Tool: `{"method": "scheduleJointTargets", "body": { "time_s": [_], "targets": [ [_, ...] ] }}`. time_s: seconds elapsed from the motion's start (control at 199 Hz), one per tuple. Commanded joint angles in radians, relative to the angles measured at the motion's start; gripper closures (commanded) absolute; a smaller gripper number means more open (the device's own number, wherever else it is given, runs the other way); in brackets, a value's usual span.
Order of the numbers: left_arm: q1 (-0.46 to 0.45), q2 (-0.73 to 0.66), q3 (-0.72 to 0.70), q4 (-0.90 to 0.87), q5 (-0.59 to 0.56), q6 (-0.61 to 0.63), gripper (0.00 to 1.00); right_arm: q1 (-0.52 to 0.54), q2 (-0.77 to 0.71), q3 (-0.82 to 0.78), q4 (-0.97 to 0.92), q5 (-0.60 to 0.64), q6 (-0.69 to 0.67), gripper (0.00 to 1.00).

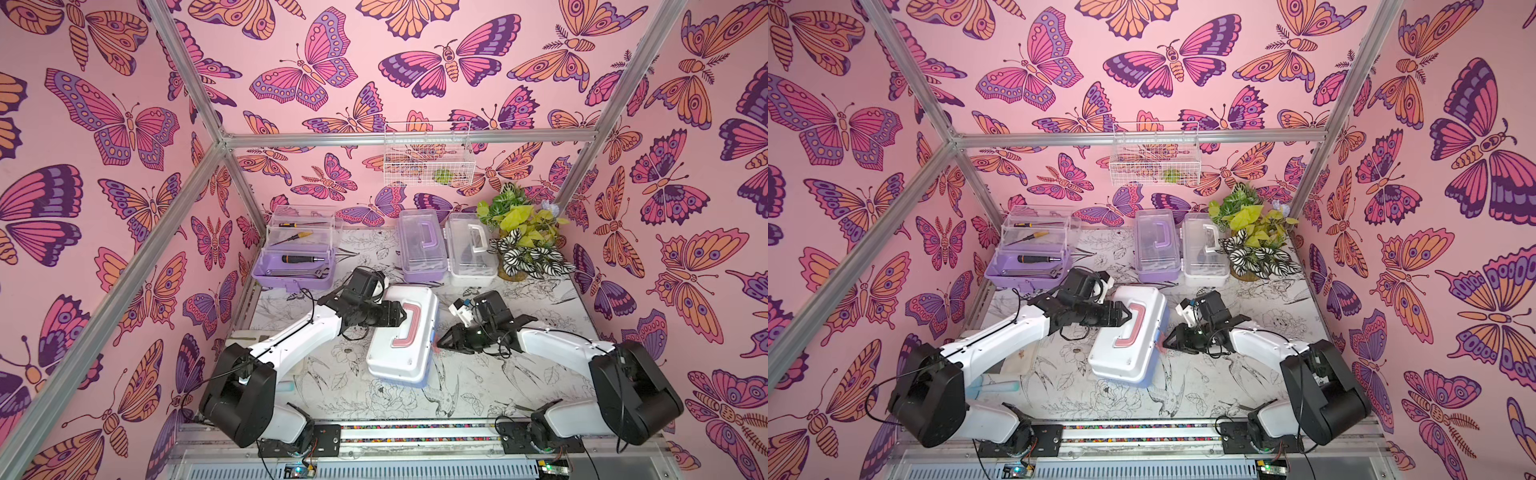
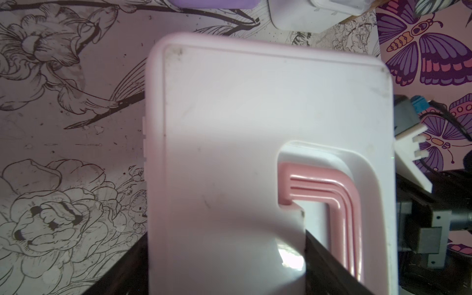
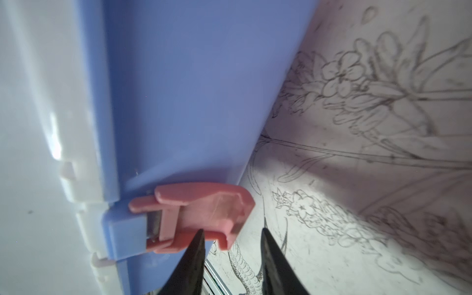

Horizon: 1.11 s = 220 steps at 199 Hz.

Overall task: Close toolboxes
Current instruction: Fasten the toolbox latch on the toolbox.

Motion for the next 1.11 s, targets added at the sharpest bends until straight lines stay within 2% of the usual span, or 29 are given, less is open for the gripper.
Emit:
{"method": "scheduleJointTargets", "body": {
  "time_s": [0.0,0.076,0.247,0.403,0.715,0.912,1.103],
  "targets": [
    [0.019,0.069,-0.076,-0.177,-0.121,-0.012,0.28,0.012,0.017,-0.014,0.09,-0.042,0.037,0.64],
    [0.019,0.069,-0.076,-0.178,-0.122,-0.011,0.28,0.014,0.029,-0.017,0.108,-0.04,0.046,0.64],
    [0.019,0.067,-0.073,-0.177,-0.117,-0.01,0.28,0.014,0.039,-0.011,0.127,-0.034,0.059,0.74],
    [0.019,0.06,-0.076,-0.179,-0.119,-0.008,0.29,0.014,-0.012,0.002,0.061,-0.015,0.032,0.76],
    [0.019,0.059,-0.078,-0.177,-0.125,-0.006,0.3,0.014,-0.149,0.018,-0.063,-0.002,0.002,0.72],
    [0.019,0.05,-0.083,-0.178,-0.129,-0.007,0.31,0.011,-0.147,0.034,-0.127,0.042,-0.016,0.71],
    [0.02,0.046,-0.098,-0.17,-0.135,-0.008,0.3,-0.012,-0.105,-0.029,-0.005,-0.034,-0.019,0.66]
  ]
}}
